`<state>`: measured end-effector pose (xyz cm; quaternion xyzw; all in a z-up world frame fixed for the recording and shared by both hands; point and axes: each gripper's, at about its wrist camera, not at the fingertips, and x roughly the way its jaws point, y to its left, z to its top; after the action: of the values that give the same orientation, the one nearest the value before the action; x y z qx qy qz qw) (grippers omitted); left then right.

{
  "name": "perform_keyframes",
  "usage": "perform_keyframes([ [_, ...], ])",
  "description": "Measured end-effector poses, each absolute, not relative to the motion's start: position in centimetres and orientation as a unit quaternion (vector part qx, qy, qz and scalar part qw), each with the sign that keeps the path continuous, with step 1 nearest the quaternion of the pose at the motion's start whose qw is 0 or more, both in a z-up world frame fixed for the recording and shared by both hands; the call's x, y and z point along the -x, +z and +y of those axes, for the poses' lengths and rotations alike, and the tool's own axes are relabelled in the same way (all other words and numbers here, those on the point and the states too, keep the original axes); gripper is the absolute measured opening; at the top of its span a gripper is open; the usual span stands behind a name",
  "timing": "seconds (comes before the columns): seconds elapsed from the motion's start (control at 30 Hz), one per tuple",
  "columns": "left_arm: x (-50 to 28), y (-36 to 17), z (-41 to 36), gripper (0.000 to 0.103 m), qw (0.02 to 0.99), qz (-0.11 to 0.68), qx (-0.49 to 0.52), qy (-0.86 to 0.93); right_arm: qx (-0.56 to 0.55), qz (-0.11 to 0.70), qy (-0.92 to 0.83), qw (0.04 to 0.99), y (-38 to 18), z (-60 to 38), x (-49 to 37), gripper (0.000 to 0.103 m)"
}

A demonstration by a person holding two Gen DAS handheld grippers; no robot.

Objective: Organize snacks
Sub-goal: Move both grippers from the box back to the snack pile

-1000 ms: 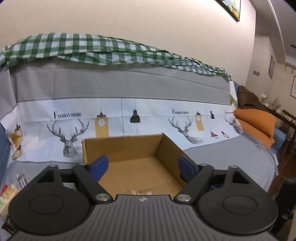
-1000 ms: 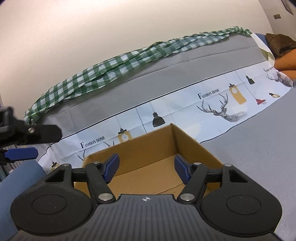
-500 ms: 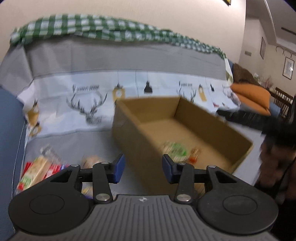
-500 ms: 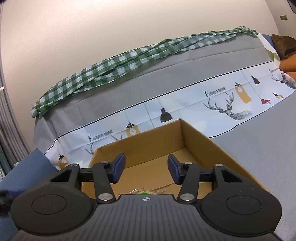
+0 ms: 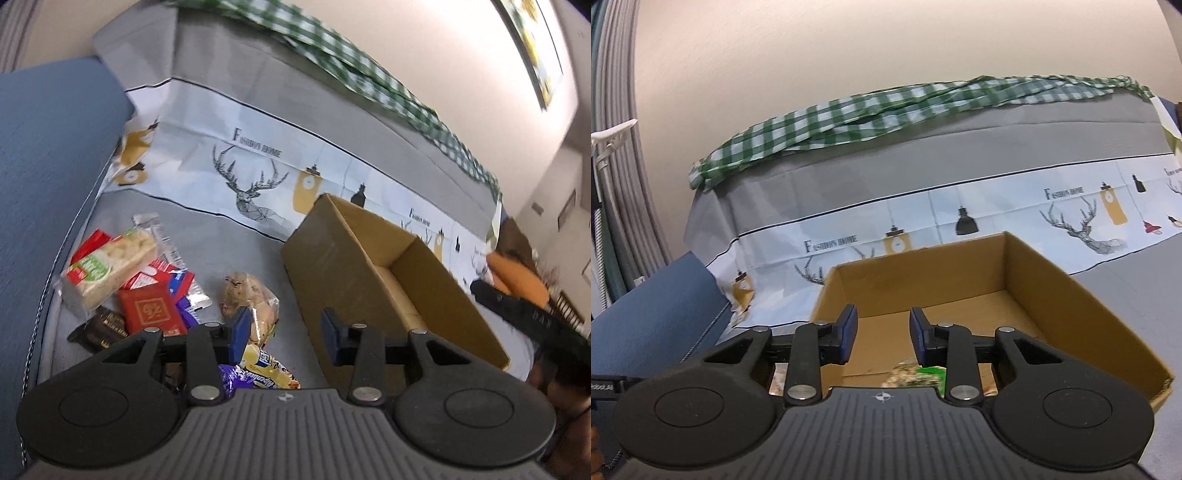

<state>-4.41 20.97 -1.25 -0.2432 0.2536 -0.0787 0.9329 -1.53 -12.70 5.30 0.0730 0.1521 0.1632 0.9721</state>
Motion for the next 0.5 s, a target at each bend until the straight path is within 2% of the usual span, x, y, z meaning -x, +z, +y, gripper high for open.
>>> perform_keyframes([
  [0.17, 4.7, -1.4, 22.2, 0.046, 0.926, 0.253, 0.272, -0.065, -0.05, 0.149, 0.182, 0.971, 5.4, -11.0, 2.2, 0.033],
  [0.5, 4.0, -1.8, 21.4, 0.05, 0.927, 0.275, 0.25, -0.056, -0.022, 0.136, 0.181, 0.974, 4.8, -10.2, 2.7, 0.031],
])
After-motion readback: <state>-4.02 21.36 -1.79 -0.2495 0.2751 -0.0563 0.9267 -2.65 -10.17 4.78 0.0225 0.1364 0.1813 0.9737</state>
